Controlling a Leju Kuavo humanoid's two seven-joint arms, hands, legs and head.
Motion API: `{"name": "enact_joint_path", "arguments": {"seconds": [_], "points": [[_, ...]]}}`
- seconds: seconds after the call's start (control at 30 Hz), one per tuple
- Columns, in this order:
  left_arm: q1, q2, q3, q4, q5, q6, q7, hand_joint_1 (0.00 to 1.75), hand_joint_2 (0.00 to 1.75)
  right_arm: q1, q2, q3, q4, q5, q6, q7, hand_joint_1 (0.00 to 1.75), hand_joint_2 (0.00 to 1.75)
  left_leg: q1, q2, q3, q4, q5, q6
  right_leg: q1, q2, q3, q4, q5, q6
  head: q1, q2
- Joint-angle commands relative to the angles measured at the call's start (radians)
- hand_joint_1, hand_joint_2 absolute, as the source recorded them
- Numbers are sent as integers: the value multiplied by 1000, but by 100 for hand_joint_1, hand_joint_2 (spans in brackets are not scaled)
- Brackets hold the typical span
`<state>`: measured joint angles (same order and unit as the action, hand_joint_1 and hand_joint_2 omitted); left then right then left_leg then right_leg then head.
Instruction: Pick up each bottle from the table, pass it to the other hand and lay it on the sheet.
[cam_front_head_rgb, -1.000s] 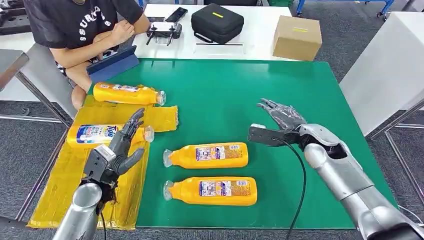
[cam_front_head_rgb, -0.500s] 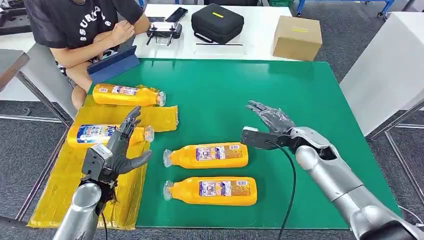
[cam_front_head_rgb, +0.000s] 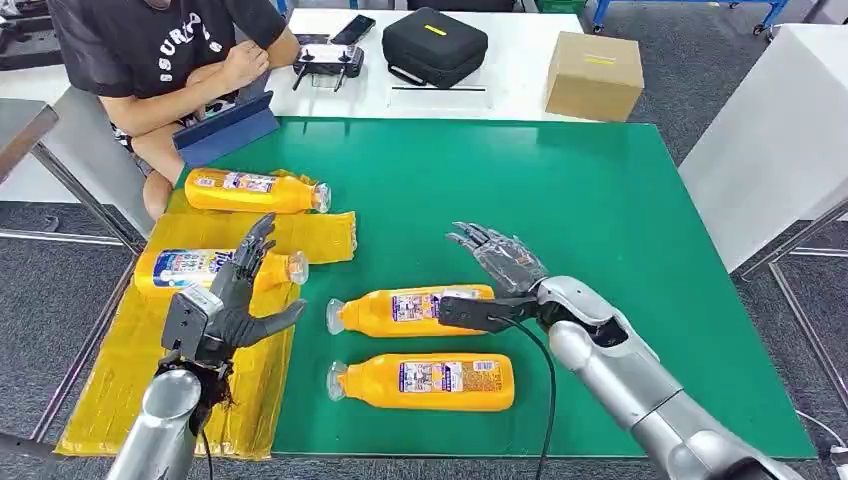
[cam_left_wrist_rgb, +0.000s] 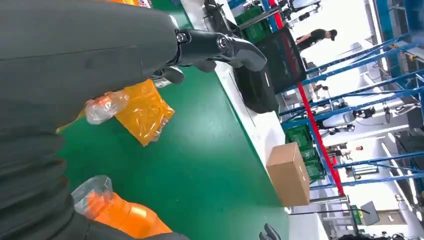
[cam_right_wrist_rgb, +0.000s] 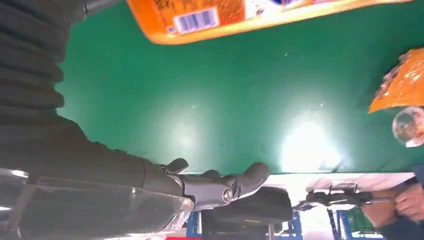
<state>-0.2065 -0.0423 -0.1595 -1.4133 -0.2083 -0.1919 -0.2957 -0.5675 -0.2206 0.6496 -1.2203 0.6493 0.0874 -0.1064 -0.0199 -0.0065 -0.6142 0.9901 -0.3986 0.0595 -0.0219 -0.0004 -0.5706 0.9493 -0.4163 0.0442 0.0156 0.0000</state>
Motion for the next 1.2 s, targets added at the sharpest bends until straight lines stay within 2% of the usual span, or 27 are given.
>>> {"name": "enact_joint_path", "arguments": {"seconds": [0.03,0.2,0.33,0.6,0.97,1.2], "points": [[-2,-7,38,0,10,2,14,0,175,-78,61,115,126,33,-13,26,0,175,1,3,4,0,-2,-4,1,3,3,0,-1,-2,0,0],[-2,-7,38,0,10,2,14,0,175,-78,61,115,126,33,-13,26,0,175,1,2,4,0,-2,-4,1,2,4,0,-1,-3,0,0],[-11,-16,48,-8,6,2,30,0,175,-123,95,158,233,76,-23,68,0,175,1,2,3,0,-2,-4,1,2,3,0,-1,-2,0,0],[-11,-16,48,-8,6,2,30,0,175,-123,95,158,233,76,-23,68,0,175,1,2,4,0,-2,-5,1,2,4,0,-2,-3,0,0],[-22,-20,62,3,1,-4,39,0,175,-167,149,208,405,75,-9,67,0,175,1,2,5,0,-2,-5,1,2,4,0,-1,-3,0,0],[-30,-25,67,22,0,-4,38,0,175,-177,177,240,448,50,2,55,0,175,1,2,4,0,-1,-5,1,2,3,0,-1,-3,0,0]]}}
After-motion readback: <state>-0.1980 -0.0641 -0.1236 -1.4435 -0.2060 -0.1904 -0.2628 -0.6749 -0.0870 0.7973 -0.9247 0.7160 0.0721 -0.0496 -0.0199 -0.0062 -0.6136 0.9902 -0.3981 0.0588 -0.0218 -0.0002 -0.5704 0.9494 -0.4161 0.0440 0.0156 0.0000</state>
